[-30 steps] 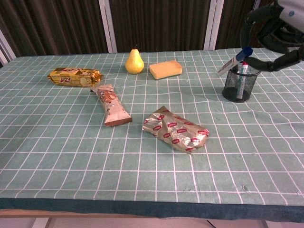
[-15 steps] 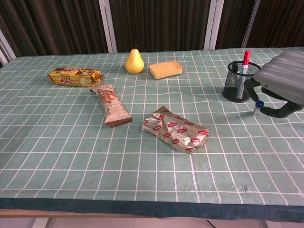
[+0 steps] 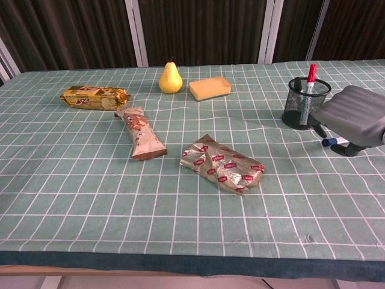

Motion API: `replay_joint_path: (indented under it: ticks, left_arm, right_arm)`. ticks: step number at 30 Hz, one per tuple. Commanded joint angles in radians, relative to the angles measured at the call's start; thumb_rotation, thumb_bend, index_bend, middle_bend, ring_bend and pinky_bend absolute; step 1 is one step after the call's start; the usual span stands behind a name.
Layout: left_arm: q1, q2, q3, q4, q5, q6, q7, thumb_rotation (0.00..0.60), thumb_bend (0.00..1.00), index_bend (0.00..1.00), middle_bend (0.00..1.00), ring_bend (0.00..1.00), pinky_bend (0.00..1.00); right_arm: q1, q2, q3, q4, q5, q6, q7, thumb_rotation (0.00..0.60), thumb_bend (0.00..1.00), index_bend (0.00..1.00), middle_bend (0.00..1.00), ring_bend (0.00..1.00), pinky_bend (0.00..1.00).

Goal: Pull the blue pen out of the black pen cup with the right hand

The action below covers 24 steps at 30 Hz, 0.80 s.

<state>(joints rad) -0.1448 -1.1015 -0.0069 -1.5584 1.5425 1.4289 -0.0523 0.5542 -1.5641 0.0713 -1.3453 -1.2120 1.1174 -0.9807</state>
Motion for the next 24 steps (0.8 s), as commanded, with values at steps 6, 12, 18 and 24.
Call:
replay_joint_path:
  ticks: [6,12,18,24]
  left_arm:
    - [0.002,0.001,0.001,0.0,0.002,0.004,-0.001,0.6,0.47,0.25,0.15,0.15,0.36]
    - [0.004,-0.002,-0.002,0.002,-0.004,0.007,0.007,0.6,0.47,0.25,0.15,0.15,0.36]
    - [0.005,-0.006,-0.008,0.003,-0.015,0.006,0.015,0.6,0.47,0.25,0.15,0.15,0.36]
    - [0.006,-0.008,-0.008,0.001,-0.015,0.008,0.026,0.6,0.47,0.25,0.15,0.15,0.36]
  right_arm:
    - [-0.021,0.018,-0.02,0.033,-0.148,0.067,0.275,0.6,0.23,0.0,0.98,0.99,0.95]
    - [-0.114,0.152,-0.068,-0.081,-0.319,0.277,0.498,0.6,0.2,0.1,0.63,0.62,0.71]
    - [-0.243,0.304,-0.124,-0.202,-0.35,0.413,0.606,0.6,0.23,0.15,0.26,0.16,0.22]
    - [-0.307,0.361,-0.117,-0.198,-0.297,0.428,0.69,0.6,0.4,0.02,0.09,0.01,0.14]
